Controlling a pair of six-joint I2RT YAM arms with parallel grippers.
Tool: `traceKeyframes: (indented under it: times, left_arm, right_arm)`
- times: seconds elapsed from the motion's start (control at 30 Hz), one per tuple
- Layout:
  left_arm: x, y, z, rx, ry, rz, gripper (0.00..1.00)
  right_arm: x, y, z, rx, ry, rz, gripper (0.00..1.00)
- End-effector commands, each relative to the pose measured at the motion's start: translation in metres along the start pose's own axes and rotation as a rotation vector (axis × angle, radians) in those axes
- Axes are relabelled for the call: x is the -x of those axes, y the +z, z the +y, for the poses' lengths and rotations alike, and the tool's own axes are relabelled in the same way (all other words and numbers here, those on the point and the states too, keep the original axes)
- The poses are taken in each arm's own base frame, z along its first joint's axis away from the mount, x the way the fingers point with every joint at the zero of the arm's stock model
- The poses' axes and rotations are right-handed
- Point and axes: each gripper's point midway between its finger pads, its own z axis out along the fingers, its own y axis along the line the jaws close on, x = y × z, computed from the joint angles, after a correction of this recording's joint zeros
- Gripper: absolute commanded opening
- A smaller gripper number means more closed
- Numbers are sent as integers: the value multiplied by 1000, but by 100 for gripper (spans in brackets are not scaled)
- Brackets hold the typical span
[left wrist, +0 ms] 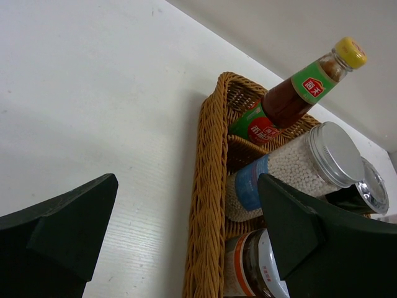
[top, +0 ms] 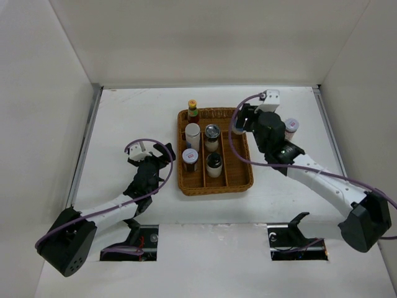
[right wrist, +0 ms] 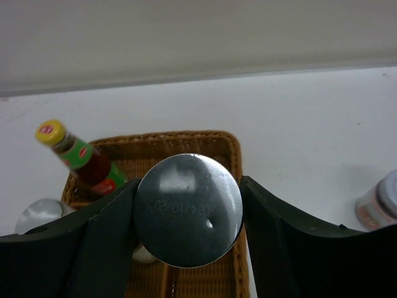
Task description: Organize the condiment bottles
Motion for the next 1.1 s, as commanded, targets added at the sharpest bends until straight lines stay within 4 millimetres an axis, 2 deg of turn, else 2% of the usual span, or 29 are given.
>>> traceKeyframes:
  times: [0.0, 0.1, 0.17, 0.33, 0.43, 0.53, 0.6, 0.7, 0.77, 0.87, 0.93, 1.07]
  left_arm:
    - [6, 4, -10, -24, -34, -18, 100]
    - [8, 2, -11, -31, -38, -21, 100]
    - [9, 2, -9, -26, -40, -28, 100]
    - [12, 0, -10, -31, -46, -33, 100]
    - [8, 2, -8, -25, -40, -25, 100]
    - [9, 1, -12, -39, -44, -23, 100]
    - [8, 1, -12, -37, -42, -22, 100]
    - [5, 3, -12, -34, -37, -11, 100]
    - [7, 1, -13, -41, -43, -15, 100]
    - [6, 1, -13, -41, -48, -15, 100]
    - [5, 1, -13, -42, -48, -11, 100]
    - [5, -1, -15, -52, -56, -9, 100]
  right_arm:
    - [-9, -1, 18, 38, 41, -16, 53]
    - [-25, 6, 30, 64, 33, 12, 53]
    - [-42, 11, 32, 63, 23, 42, 53]
    - [-96, 24, 30, 37, -16, 120, 55]
    - [-115, 21, 29, 29, -20, 149, 62]
    - [-111, 17, 26, 25, -23, 148, 77]
    - [-95, 10, 24, 26, -2, 122, 90]
    - [-60, -2, 12, 8, 42, 64, 99]
    - [-38, -8, -8, -30, 76, 9, 100]
    - [-25, -3, -64, -186, 123, -39, 100]
    - [-32, 6, -115, -347, 129, -40, 100]
    - [-60, 17, -196, -593, 101, 19, 100]
